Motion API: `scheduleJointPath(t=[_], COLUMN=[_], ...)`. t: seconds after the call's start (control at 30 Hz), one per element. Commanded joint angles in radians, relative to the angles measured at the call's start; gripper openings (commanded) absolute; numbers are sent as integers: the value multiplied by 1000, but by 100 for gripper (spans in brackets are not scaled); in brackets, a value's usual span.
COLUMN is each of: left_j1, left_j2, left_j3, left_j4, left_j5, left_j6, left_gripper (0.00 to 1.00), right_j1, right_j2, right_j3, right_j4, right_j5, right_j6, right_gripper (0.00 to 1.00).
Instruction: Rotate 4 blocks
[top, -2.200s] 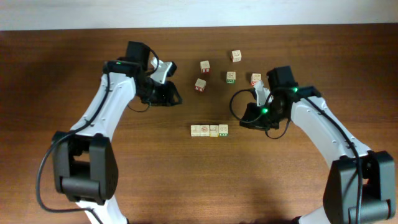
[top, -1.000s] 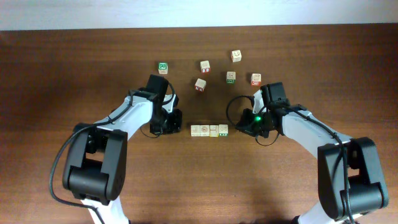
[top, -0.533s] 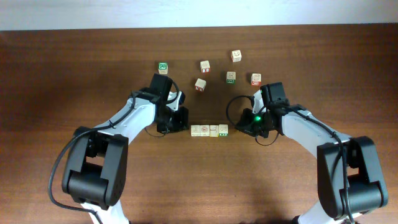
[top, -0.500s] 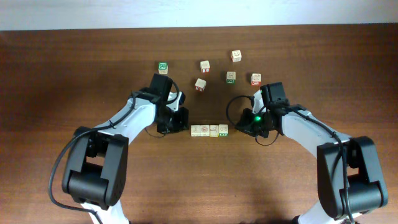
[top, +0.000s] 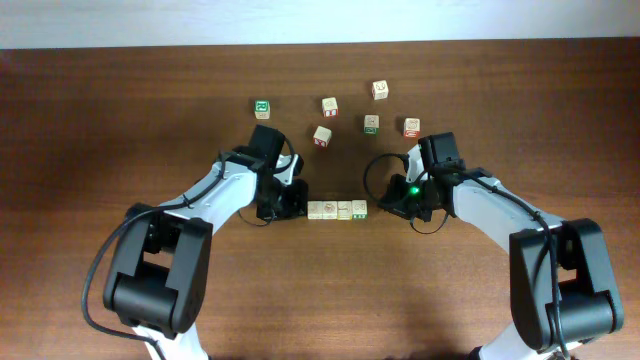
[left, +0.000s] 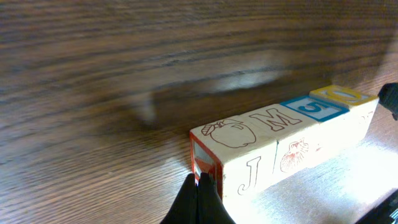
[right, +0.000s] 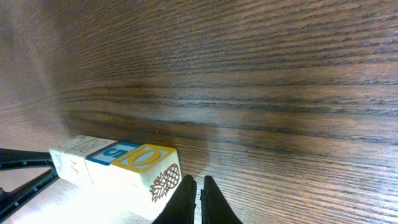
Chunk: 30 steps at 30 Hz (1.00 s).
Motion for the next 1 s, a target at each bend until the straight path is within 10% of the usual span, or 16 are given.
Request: scheduleJointPath(t=[0.0,0.97], left_j1=[-9,-6], left_j2=[-27,-27], left_j3=[-8,-7], left_j4=[6,27], left_j5=[-1,1], left_j6=[-2,6], left_gripper=[0,0], right_j1=[7,19], right_j2=[7,7], right_j3=[-8,-8], right_j4=[1,4], right_j5=[-6,2], right_j6=[-3,-3], right_gripper=[7,8])
